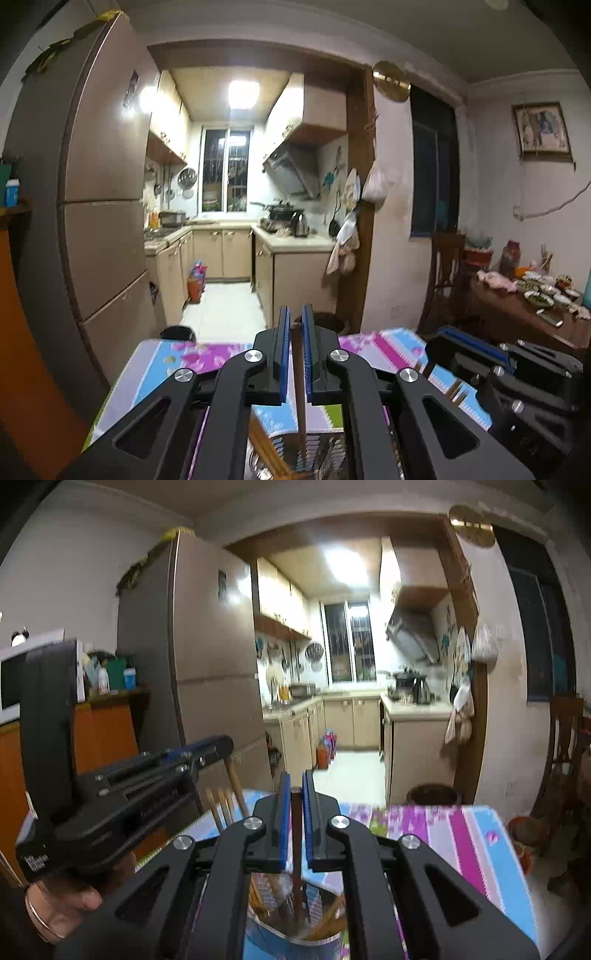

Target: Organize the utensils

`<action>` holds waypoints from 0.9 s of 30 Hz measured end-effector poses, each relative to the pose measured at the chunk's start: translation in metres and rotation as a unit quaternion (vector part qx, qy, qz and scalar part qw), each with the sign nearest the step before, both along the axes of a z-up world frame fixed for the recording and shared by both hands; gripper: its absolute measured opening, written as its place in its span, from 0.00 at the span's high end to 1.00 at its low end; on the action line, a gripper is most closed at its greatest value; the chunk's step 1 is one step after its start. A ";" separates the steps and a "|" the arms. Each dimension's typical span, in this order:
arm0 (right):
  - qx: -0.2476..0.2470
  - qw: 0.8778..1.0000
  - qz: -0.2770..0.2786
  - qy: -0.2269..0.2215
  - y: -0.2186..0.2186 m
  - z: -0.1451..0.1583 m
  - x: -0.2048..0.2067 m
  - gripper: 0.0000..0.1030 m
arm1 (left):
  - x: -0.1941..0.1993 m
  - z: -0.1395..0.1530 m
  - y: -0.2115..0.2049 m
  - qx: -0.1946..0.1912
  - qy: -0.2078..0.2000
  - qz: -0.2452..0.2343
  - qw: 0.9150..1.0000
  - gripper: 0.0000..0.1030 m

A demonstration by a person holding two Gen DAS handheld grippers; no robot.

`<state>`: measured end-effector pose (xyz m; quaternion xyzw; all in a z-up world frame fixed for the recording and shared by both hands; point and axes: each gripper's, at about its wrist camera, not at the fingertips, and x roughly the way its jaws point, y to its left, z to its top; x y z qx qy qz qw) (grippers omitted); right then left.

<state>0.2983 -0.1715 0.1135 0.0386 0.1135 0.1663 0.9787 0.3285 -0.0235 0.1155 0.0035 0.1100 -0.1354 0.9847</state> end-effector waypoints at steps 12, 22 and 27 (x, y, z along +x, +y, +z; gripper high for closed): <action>-0.010 0.997 -0.053 -0.050 -0.013 0.006 -0.061 0.18 | -0.060 -0.003 0.018 0.044 -0.054 0.083 0.994 0.30; -0.050 0.975 -0.194 -0.094 -0.023 -0.009 -0.175 0.05 | -0.190 -0.018 0.034 0.078 -0.082 0.151 0.982 0.05; -0.039 0.977 -0.204 -0.050 -0.018 -0.038 -0.201 0.05 | -0.224 -0.038 0.042 0.047 -0.045 0.141 0.988 0.05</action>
